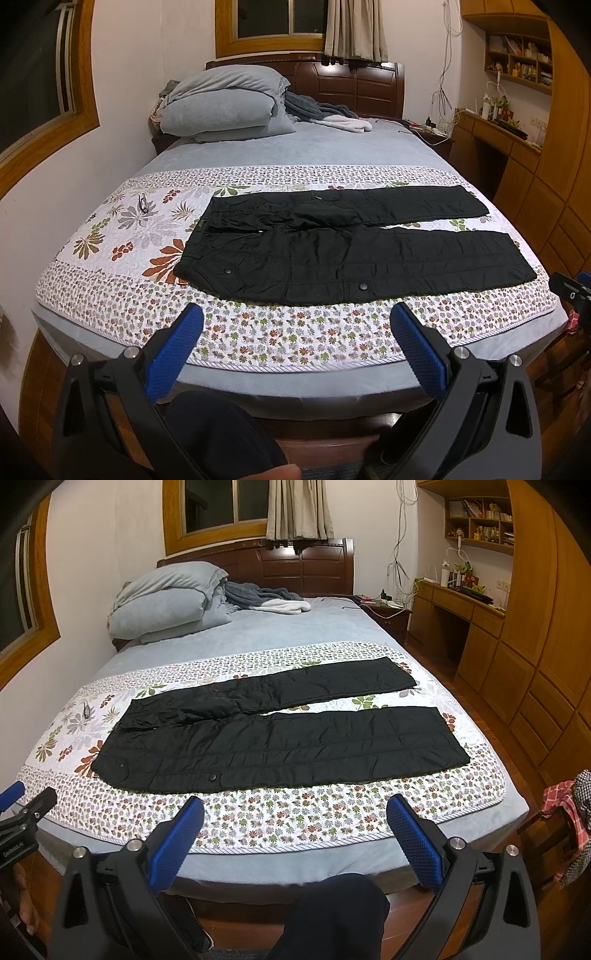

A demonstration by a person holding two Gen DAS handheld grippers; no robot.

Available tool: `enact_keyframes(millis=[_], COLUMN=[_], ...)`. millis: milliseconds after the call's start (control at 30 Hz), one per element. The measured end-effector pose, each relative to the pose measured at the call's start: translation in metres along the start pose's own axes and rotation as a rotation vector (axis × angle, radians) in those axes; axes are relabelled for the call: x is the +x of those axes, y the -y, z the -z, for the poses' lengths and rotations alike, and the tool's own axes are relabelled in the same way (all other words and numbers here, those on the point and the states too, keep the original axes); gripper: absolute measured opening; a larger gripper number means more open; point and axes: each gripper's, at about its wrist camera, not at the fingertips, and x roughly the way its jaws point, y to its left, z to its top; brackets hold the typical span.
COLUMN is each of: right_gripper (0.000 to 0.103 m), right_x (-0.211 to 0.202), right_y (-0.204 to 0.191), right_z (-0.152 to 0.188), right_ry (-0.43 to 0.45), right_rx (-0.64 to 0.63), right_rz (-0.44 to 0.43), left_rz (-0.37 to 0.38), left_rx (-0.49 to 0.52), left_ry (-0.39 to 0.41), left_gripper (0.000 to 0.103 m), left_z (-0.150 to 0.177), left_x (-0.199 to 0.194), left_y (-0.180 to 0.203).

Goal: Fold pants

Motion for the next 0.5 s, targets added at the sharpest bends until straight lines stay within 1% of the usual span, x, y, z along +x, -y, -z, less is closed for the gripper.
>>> enact_keyframes(millis=[500], right_gripper=[0.100], right_x=[0.0008], right_y=[-0.0014], right_z=[0.0006], right_ry=[-0.002], right_rx=[-0.004], right_rz=[0.000], left_rz=[0.001], left_rx=[-0.002], left_ry=[-0.001], left_gripper=[0.101], left_z=[-0.0007], left_x=[0.0009], left_y=[0.0010])
